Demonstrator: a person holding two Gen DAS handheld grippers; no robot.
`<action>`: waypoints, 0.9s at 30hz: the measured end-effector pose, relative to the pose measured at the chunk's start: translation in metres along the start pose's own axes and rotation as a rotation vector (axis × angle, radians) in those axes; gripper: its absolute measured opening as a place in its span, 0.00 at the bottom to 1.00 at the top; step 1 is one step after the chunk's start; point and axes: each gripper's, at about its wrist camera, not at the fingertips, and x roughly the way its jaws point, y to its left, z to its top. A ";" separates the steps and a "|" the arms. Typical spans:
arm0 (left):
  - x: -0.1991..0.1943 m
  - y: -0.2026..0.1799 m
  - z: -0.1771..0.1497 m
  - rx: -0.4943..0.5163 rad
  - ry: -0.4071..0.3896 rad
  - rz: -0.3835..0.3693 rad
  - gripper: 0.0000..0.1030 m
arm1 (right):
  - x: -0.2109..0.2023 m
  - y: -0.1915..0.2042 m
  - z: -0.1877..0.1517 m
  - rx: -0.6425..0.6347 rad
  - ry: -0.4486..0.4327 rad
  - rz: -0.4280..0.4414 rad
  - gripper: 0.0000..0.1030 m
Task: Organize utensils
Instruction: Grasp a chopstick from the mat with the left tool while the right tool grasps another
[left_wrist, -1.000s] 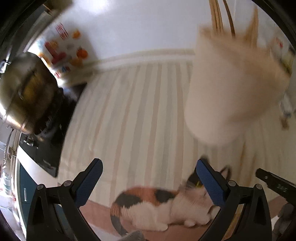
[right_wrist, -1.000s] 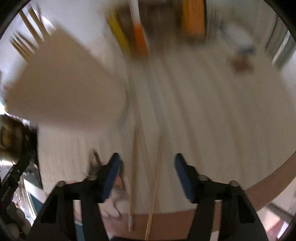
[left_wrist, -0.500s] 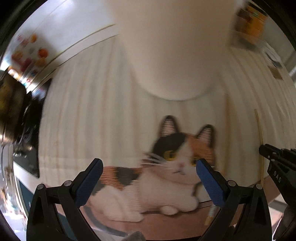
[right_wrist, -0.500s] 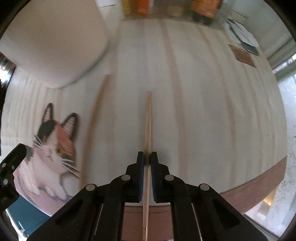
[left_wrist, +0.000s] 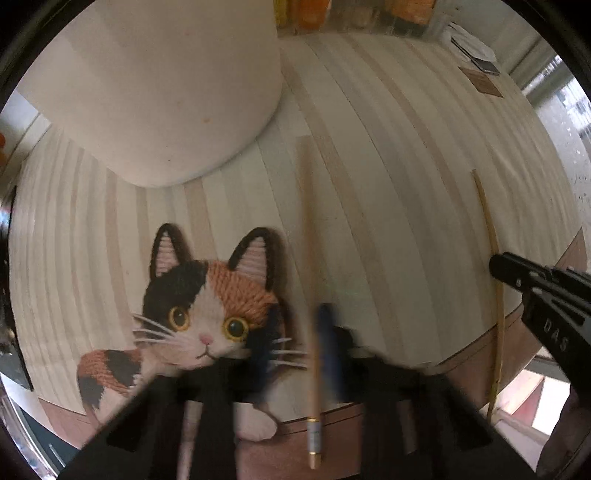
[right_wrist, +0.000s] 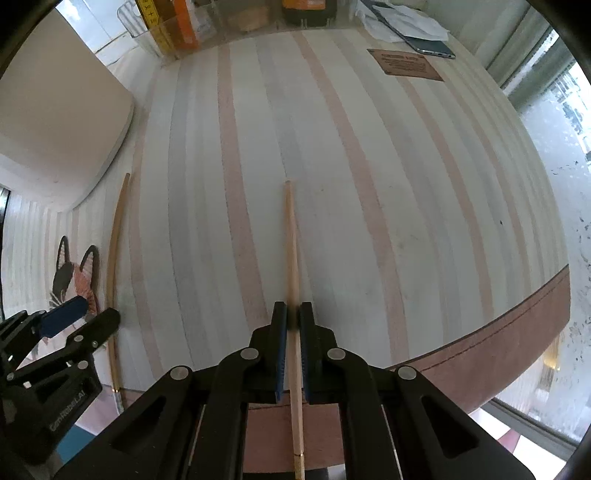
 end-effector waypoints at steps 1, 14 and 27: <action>-0.001 0.003 -0.002 -0.011 0.004 -0.005 0.05 | 0.001 0.000 -0.001 0.000 -0.002 -0.001 0.06; -0.018 0.113 -0.084 -0.388 0.047 0.000 0.05 | 0.002 0.067 -0.003 -0.127 0.022 0.018 0.06; -0.014 0.111 -0.047 -0.340 0.052 0.021 0.07 | 0.010 0.138 0.005 -0.271 0.101 -0.001 0.13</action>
